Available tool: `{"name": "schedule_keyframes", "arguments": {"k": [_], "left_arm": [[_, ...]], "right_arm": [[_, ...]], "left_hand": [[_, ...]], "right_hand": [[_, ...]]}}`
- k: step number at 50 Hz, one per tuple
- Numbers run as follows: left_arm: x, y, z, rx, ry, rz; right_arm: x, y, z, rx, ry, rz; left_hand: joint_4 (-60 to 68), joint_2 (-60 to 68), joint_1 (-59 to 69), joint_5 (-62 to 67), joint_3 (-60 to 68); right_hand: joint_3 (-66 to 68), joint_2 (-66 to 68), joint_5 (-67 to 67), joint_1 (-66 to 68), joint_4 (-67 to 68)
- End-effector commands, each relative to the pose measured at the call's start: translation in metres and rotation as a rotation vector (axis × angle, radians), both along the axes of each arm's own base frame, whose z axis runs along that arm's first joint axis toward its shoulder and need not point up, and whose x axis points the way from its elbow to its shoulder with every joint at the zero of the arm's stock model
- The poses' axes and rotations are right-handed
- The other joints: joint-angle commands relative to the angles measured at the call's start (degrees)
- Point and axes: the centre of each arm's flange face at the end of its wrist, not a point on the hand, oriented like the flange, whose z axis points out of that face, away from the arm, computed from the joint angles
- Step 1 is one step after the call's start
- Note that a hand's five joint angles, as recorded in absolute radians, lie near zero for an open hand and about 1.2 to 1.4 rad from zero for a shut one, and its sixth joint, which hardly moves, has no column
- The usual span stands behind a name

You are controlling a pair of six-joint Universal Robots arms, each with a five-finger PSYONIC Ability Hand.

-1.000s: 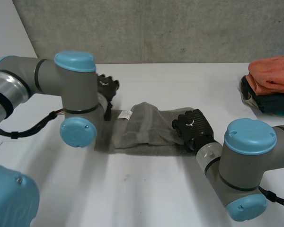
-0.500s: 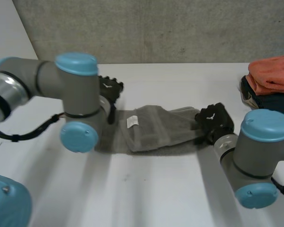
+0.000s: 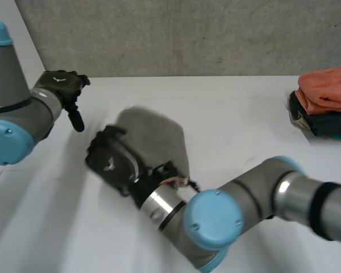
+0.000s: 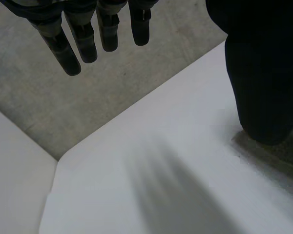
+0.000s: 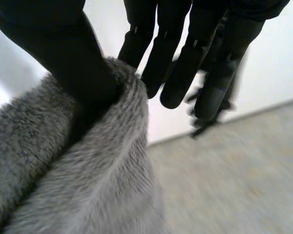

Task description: Fold the laundry.

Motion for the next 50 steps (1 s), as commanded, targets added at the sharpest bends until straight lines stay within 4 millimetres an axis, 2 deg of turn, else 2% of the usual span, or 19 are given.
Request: {"name": "schedule_keyframes", "arguments": {"k": [1,3,5,8,11,14,20,25,32,39,42,46,50], "left_arm": [[0.015,-0.004,-0.004,0.024,0.007,0.01],[0.016,-0.006,-0.004,0.019,0.009,0.012],[0.017,-0.009,-0.004,0.017,0.011,0.012],[0.015,-0.012,-0.001,0.002,0.016,0.006],[0.011,-0.012,0.002,-0.006,0.021,-0.004],[-0.001,-0.009,0.002,-0.006,0.041,-0.039],[-0.027,0.008,-0.005,0.032,0.089,-0.12],[-0.041,0.022,-0.009,0.062,0.112,-0.155],[-0.047,0.028,-0.017,0.093,0.127,-0.182],[-0.052,0.035,-0.045,0.187,0.13,-0.182],[-0.053,0.036,-0.054,0.21,0.127,-0.174],[-0.05,0.037,-0.075,0.266,0.104,-0.132],[-0.048,0.039,-0.095,0.312,0.071,-0.096]], "right_arm": [[0.004,-0.022,-0.014,0.074,0.02,-0.166],[-0.001,-0.029,0.0,0.136,-0.026,-0.226],[-0.011,-0.036,0.021,0.273,-0.12,-0.275],[-0.025,-0.04,0.045,0.473,-0.231,-0.265],[-0.035,-0.045,0.061,0.61,-0.286,-0.252],[-0.055,-0.065,0.078,0.78,-0.338,-0.284],[-0.072,-0.098,0.07,0.927,-0.296,-0.402],[-0.076,-0.111,0.06,0.998,-0.237,-0.471],[-0.076,-0.116,0.059,1.027,-0.237,-0.472],[-0.066,-0.114,0.05,1.041,-0.194,-0.432],[-0.064,-0.116,0.044,1.059,-0.172,-0.44],[-0.059,-0.118,0.033,1.083,-0.142,-0.447],[-0.053,-0.119,0.01,1.122,-0.068,-0.469]], "left_hand": [[-1.29,-1.3,-0.65,-1.63,-1.92],[-1.29,-1.3,-0.65,-1.63,-1.92],[-1.29,-1.3,-0.65,-1.63,-1.92],[-1.29,-1.3,-0.65,-1.63,-1.92],[-1.29,-1.3,-0.65,-1.63,-1.92],[-1.29,-1.3,-0.65,-1.63,-1.92],[-1.29,-1.3,-0.65,-1.63,-1.92],[-1.29,-1.3,-0.65,-1.63,-1.92],[-1.29,-1.3,-0.65,-1.63,-1.92],[-1.29,-1.3,-0.65,-1.63,-1.92],[-1.29,-1.3,-0.65,-1.63,-1.92],[-1.29,-1.3,-0.65,-1.63,-1.92],[-1.29,-1.3,-0.65,-1.63,-1.92]], "right_hand": [[-50.48,-50.36,-50.21,-50.01,-50.91],[-50.88,-50.76,-50.61,-50.41,-51.31],[-50.88,-50.76,-50.61,-50.41,-51.31],[-50.88,-50.76,-50.61,-50.41,-51.31],[-50.88,-50.76,-50.61,-50.41,-51.31],[-50.88,-50.76,-50.61,-50.41,-51.31],[-50.88,-50.76,-50.61,-50.41,-51.31],[-50.88,-50.76,-50.61,-50.41,-51.31],[-50.88,-50.76,-50.61,-50.41,-51.31],[-50.88,-50.76,-50.61,-50.41,-51.31],[-50.88,-50.76,-50.61,-50.41,-51.31],[-50.88,-50.76,-50.61,-50.41,-51.31],[-50.88,-50.76,-50.61,-50.41,-51.31]]}}
